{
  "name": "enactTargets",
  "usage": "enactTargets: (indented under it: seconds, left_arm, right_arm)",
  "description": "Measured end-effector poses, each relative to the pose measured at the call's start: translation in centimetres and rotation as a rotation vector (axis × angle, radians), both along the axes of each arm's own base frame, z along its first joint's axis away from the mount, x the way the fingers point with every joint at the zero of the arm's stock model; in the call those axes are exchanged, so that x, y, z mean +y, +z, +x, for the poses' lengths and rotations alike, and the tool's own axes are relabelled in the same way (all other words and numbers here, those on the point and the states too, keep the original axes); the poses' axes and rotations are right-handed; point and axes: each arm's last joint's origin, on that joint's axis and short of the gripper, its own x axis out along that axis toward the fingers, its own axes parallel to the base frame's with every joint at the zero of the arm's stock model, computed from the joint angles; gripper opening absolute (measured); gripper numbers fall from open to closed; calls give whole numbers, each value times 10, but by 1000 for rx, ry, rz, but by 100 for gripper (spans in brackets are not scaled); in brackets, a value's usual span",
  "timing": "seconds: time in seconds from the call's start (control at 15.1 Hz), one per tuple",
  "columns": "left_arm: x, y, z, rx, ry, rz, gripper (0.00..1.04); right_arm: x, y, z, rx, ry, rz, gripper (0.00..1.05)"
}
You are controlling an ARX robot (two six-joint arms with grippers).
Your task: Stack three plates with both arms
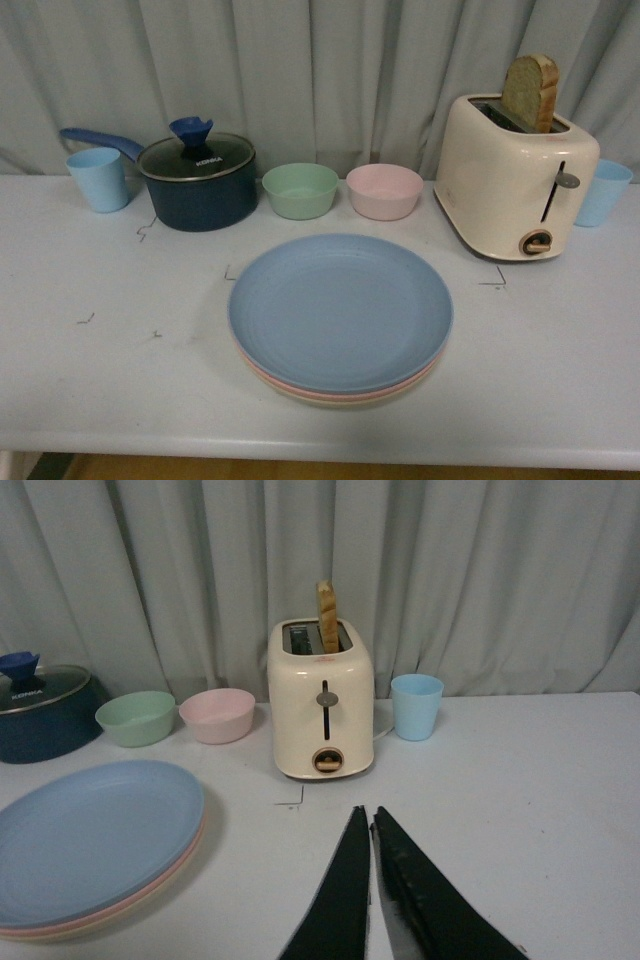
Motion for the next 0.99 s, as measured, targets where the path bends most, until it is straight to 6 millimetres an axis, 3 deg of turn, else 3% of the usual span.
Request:
enactTargets:
  seconds: [0.46, 0.53, 0.99]
  left_arm:
    - [0, 0, 0, 0, 0, 0, 98]
    - [0, 0, 0, 0, 0, 0, 98]
    - [0, 0, 0, 0, 0, 0, 98]
  right_arm:
    - [0, 0, 0, 3, 0, 0, 84]
    - [0, 0, 0, 3, 0, 0, 100]
    - [0, 0, 0, 3, 0, 0, 98]
